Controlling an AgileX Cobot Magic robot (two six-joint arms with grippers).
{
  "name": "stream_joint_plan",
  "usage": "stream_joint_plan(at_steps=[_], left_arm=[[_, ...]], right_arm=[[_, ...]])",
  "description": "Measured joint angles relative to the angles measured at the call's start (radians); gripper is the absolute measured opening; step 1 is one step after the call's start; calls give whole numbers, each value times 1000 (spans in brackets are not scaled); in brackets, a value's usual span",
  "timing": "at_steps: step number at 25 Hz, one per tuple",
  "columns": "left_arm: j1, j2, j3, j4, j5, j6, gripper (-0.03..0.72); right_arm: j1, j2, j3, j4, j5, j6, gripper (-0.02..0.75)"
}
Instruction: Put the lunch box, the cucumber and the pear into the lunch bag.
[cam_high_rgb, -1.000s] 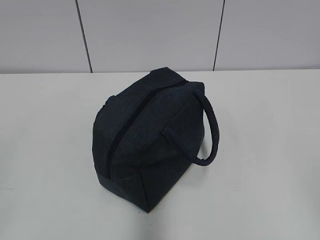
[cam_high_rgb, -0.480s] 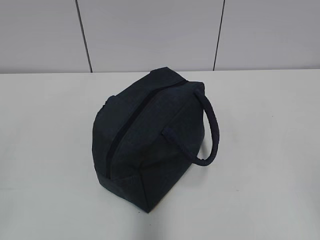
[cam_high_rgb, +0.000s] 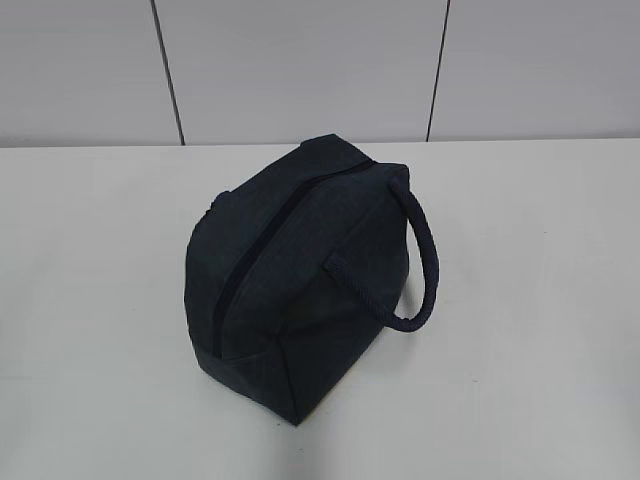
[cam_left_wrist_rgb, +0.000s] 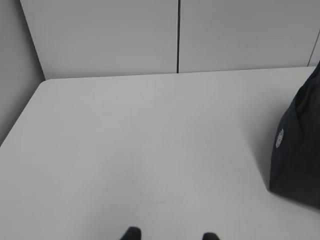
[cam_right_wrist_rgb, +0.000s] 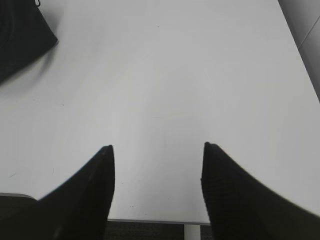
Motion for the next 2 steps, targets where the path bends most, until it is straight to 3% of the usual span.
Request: stream_joint_plan(at_steps=[2], left_arm=[[0,0,0,0,0,0,239]], right_arm=[[0,0,0,0,0,0,439]])
